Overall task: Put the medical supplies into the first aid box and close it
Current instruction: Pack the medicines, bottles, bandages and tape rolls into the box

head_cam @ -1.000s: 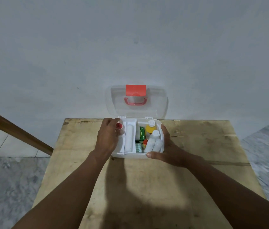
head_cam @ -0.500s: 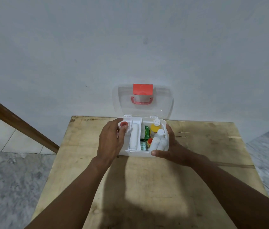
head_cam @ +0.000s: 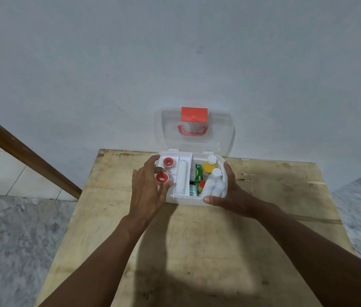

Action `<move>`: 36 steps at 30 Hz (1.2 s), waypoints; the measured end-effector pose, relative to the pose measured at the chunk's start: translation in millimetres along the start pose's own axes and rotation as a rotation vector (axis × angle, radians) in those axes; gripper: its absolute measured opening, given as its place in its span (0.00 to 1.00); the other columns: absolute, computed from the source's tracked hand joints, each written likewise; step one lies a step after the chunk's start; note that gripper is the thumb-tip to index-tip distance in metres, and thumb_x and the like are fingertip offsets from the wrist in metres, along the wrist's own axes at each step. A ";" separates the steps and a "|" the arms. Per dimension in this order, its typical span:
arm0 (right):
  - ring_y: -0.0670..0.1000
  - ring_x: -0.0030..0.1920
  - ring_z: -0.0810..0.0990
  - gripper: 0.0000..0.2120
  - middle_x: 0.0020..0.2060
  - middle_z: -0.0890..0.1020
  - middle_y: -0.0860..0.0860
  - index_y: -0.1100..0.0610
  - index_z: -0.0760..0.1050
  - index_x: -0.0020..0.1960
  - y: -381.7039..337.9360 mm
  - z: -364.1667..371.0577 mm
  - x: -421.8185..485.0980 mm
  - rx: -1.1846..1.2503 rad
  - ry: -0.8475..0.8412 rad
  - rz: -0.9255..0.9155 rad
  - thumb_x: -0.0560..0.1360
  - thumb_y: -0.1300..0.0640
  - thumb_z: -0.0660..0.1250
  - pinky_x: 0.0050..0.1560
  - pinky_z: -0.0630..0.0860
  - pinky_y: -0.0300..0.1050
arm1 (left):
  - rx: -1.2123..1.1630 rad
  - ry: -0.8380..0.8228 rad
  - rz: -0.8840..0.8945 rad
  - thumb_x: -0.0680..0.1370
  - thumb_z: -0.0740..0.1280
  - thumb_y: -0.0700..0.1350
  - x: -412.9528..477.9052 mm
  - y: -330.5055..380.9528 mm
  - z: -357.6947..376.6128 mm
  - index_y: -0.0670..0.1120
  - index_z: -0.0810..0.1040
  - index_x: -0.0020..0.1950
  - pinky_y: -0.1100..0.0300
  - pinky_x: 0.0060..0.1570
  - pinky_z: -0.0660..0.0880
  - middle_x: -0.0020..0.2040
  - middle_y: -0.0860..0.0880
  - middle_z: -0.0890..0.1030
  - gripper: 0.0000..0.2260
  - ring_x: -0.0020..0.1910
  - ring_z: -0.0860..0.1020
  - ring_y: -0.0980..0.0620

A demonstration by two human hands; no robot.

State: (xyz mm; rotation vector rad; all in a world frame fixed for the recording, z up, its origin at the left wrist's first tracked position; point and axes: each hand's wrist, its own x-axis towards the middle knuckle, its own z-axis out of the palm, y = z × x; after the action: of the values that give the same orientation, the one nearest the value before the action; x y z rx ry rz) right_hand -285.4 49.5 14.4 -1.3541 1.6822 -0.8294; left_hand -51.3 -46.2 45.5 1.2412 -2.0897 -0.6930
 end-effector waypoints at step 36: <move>0.47 0.72 0.69 0.60 0.73 0.66 0.41 0.41 0.42 0.78 -10.7 -2.2 -7.0 -0.139 0.081 0.146 0.61 0.34 0.79 0.69 0.71 0.55 | -0.465 -0.318 0.007 0.65 0.81 0.43 -0.6 -10.9 -1.8 0.57 0.62 0.69 0.72 0.53 0.74 0.61 0.64 0.73 0.39 0.62 0.74 0.62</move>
State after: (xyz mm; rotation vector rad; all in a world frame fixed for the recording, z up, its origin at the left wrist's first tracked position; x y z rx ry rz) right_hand -281.8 54.0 26.0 -1.2862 1.9072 -0.7032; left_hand -43.5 -50.5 39.0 0.9044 -2.0058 -1.3550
